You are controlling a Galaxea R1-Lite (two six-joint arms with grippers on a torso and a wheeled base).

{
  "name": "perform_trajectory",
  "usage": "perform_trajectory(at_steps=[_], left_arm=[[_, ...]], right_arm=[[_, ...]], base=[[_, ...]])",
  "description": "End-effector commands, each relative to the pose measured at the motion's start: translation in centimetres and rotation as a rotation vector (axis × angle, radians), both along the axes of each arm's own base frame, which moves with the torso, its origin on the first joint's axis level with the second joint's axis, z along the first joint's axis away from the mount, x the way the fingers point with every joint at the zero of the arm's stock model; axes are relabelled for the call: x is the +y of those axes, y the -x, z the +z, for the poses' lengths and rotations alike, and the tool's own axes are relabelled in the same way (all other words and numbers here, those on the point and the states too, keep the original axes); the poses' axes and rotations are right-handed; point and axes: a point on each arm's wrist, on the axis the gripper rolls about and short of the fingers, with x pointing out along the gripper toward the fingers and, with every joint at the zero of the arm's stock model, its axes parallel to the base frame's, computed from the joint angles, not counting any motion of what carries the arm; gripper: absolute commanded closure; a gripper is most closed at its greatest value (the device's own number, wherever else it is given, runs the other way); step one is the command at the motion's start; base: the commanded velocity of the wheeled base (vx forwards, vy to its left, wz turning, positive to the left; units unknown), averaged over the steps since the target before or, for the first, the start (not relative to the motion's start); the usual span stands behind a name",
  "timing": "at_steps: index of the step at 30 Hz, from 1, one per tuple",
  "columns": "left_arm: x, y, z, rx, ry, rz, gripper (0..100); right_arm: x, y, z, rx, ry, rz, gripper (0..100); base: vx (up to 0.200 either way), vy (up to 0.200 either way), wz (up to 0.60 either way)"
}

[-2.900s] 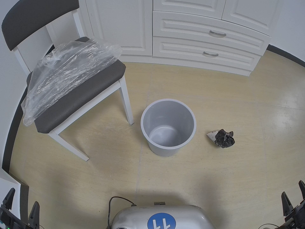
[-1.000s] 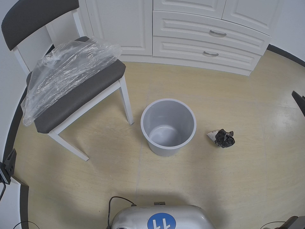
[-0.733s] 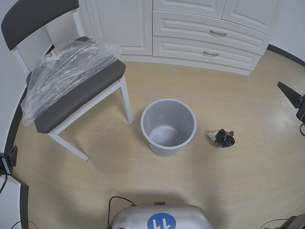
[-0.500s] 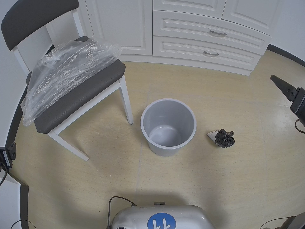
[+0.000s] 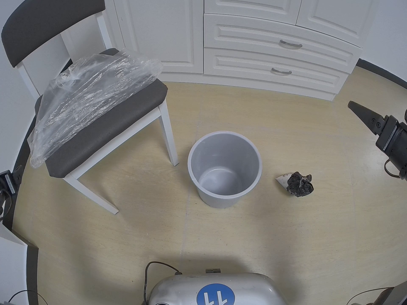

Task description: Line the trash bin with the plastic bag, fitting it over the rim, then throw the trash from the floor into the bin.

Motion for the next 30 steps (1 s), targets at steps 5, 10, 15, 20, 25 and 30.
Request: perform_trajectory(at_steps=[5, 10, 15, 20, 25, 30], left_arm=[[3.5, -5.0, -2.6, -0.022, 0.179, 0.022, 0], [3.4, -5.2, -2.7, -0.027, 0.2, -0.015, 0], [2.6, -4.6, -1.4, -0.093, 0.213, -0.048, 0], [1.8, -4.0, -0.5, -0.128, 0.212, -0.072, 0], [1.1, -4.6, -1.2, -0.095, 0.228, -0.105, 0], [2.0, -6.2, -2.9, -0.036, 0.259, -0.082, 0]], right_arm=[[0.5, -0.7, -0.6, 0.031, 0.008, 0.011, 0], [0.5, -0.7, -0.6, 0.033, 0.009, 0.014, 0], [0.7, -0.7, -0.7, 0.037, 0.01, 0.023, 0], [1.0, -0.4, -0.7, 0.033, 0.012, 0.043, 0], [1.3, -0.4, -0.9, 0.04, 0.018, 0.056, 0], [1.3, -0.4, -1.0, 0.044, 0.019, 0.058, 0]], base=[[0.0, 0.0, 0.0], [0.0, 0.0, 0.0], [0.0, 0.0, 0.0], [0.0, 0.0, 0.0], [0.0, 0.0, 0.0], [0.0, 0.0, 0.0]])
